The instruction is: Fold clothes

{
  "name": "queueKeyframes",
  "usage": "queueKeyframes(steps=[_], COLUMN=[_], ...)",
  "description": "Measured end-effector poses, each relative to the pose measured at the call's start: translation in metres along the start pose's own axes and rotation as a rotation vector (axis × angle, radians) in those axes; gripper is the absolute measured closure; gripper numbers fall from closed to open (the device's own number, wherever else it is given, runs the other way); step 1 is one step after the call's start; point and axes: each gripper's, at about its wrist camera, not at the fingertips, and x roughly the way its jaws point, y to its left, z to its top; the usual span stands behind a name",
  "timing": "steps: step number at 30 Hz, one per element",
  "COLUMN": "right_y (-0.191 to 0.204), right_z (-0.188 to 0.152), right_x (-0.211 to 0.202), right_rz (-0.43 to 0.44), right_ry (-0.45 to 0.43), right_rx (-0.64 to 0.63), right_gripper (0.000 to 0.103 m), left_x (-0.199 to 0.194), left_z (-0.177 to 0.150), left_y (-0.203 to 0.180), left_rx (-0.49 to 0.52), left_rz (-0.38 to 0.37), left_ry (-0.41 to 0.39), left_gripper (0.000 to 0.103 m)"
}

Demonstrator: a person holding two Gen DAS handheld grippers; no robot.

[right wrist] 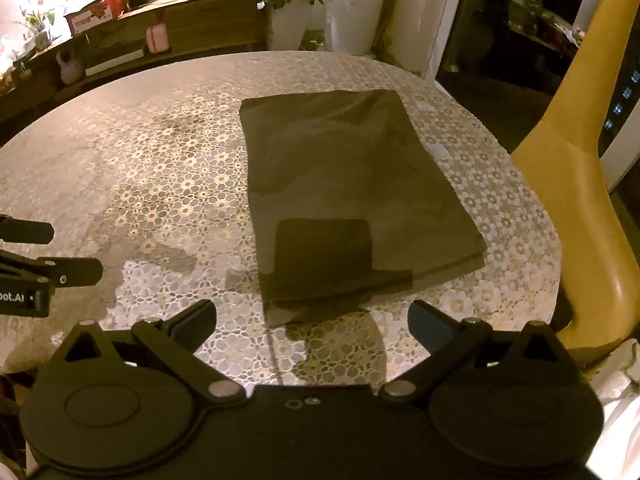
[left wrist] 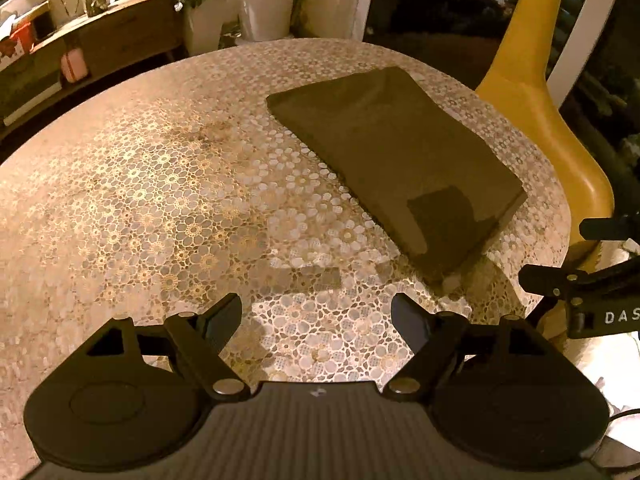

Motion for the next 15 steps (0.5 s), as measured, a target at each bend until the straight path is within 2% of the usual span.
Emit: queueKeyframes(steps=[15], right_y=[-0.001], right_z=[-0.011], right_x=[-0.001], right_rz=[-0.025], right_ry=[0.003], right_rx=[0.055], right_gripper=[0.000], left_x=[-0.010], left_z=[-0.019], left_y=[0.000], left_rx=[0.028], left_rz=[0.003], left_ry=[-0.003], left_gripper=[0.022])
